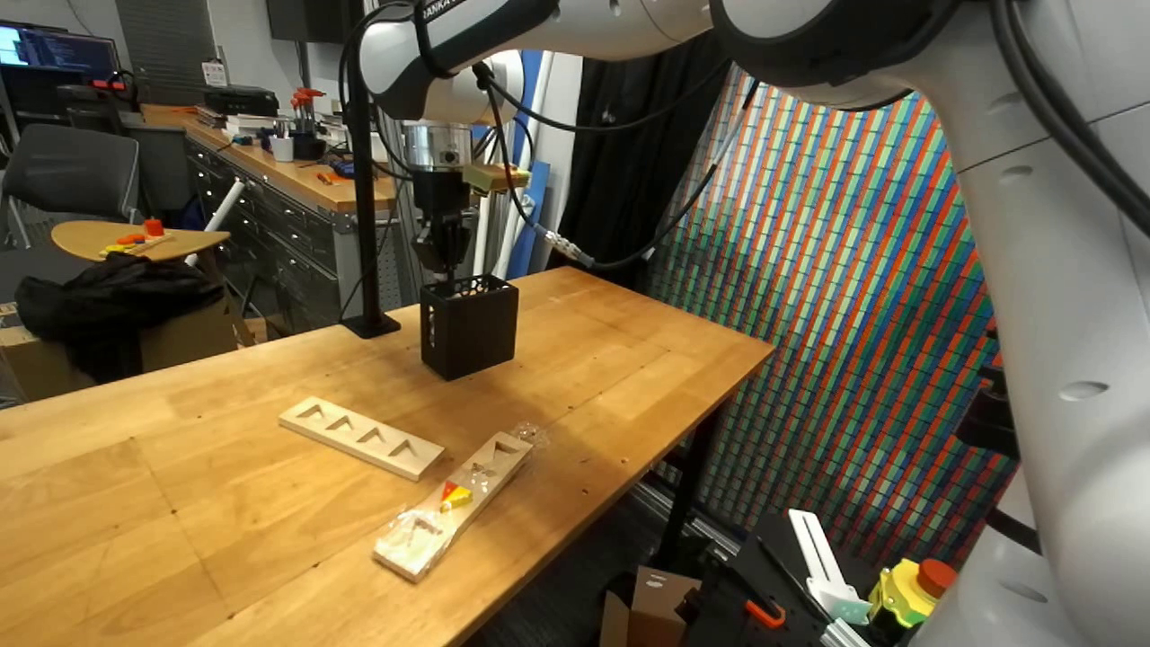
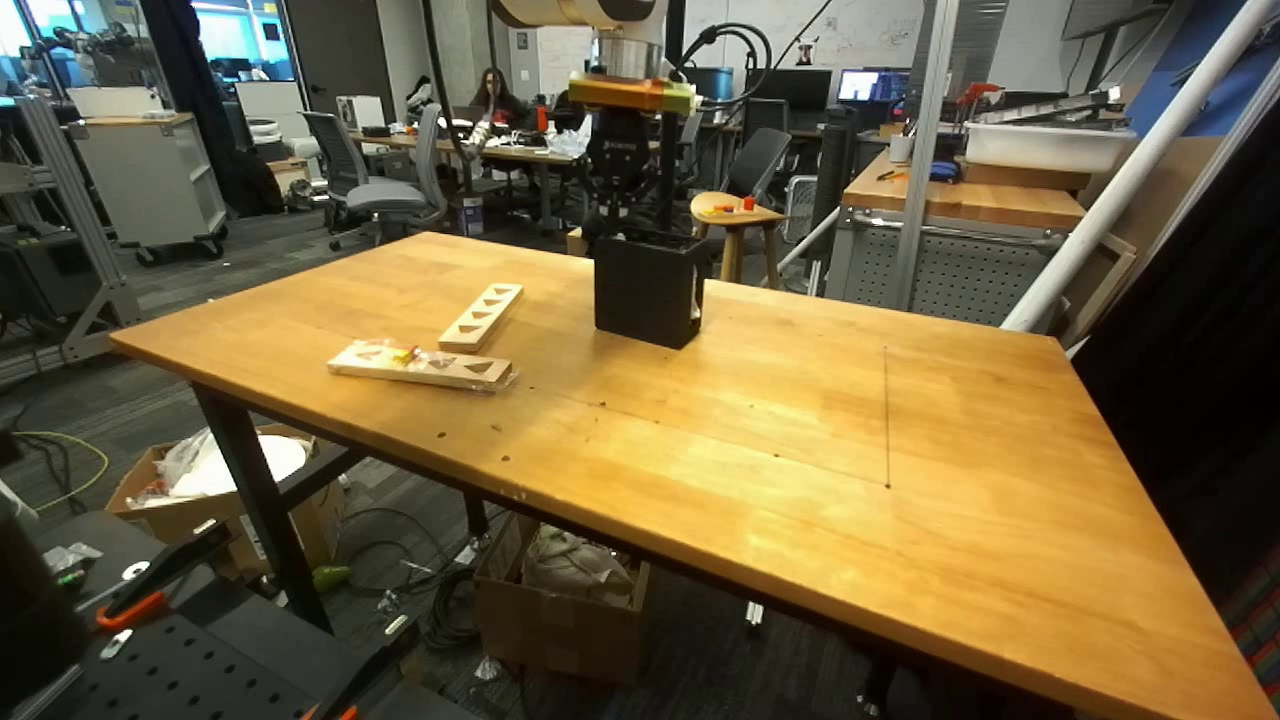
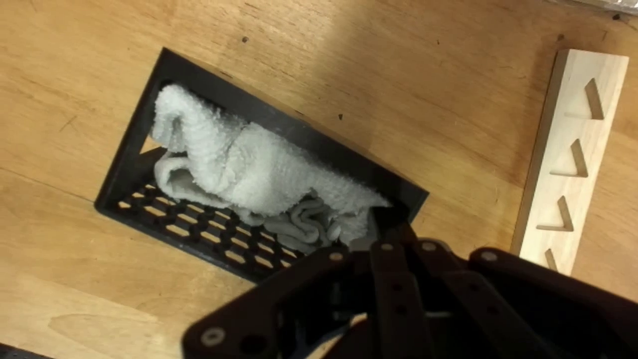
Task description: Put the towel inside the black basket
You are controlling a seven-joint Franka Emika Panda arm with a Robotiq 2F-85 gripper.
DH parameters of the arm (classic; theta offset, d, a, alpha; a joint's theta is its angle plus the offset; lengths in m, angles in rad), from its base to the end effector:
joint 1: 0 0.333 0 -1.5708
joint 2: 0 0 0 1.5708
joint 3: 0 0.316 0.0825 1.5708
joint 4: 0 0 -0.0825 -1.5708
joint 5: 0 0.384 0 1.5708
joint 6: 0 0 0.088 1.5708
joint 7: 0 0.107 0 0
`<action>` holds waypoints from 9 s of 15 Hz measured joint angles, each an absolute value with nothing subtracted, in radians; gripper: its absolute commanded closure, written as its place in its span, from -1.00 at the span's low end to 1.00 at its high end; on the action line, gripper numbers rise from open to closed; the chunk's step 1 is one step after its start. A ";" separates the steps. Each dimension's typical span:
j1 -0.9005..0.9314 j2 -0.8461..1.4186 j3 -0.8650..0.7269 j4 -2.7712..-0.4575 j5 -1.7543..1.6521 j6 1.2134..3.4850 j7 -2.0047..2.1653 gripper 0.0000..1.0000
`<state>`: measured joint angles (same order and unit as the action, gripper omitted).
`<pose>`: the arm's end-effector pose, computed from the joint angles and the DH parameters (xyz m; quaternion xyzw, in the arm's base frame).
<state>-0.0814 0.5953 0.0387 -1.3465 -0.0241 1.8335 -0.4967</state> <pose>0.7082 -0.0377 0.3704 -0.9727 -0.2257 0.0521 0.0139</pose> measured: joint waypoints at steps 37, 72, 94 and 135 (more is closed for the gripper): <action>-0.107 0.623 0.045 -1.352 -0.021 1.833 -0.508 1.00; -0.178 0.699 0.047 -1.356 0.049 1.852 -0.575 1.00; -0.194 0.595 0.025 -1.413 0.000 1.909 -0.619 1.00; -0.194 0.674 0.059 -1.400 0.014 1.929 -0.676 1.00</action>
<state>-0.1942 0.6744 0.0589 -1.3996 0.0139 1.9295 -0.6757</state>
